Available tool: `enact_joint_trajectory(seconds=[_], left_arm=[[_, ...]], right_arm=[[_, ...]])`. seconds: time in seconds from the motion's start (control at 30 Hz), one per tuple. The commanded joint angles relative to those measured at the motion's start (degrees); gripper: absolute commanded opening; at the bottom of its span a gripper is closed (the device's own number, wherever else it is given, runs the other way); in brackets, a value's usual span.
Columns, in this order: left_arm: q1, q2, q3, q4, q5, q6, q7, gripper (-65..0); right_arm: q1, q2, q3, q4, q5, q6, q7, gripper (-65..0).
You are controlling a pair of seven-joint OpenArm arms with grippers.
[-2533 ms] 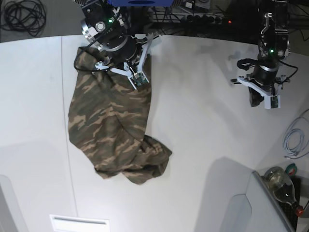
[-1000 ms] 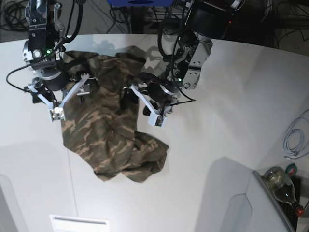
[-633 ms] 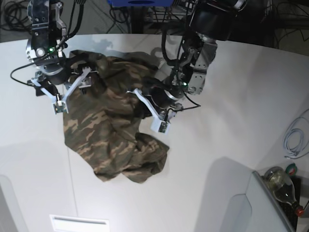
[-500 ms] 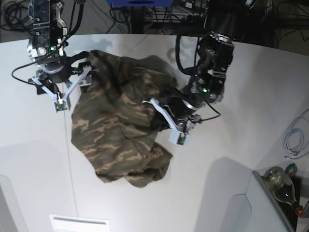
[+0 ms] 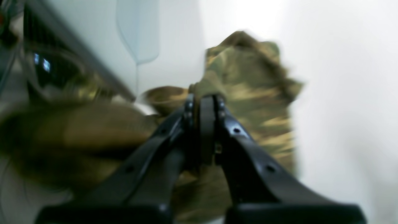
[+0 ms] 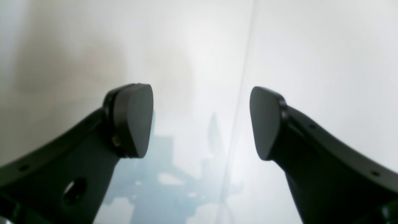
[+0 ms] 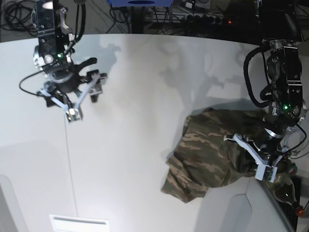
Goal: Layout the t-shirt on the table in an organized manner, then fold the t-shirt properly
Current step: 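Lift and swing the shirt with the left gripper to spread it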
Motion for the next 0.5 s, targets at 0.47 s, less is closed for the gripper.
enact_joint_trajectory(seconds=[0.47], left_arm=[[-12.55,2.01,6.32,11.07,-1.47,-0.51,-2.14,-65.0]], right_arm=[[10.85,4.33,-14.3,-2.94,0.0,-0.24,0.51,-19.5]])
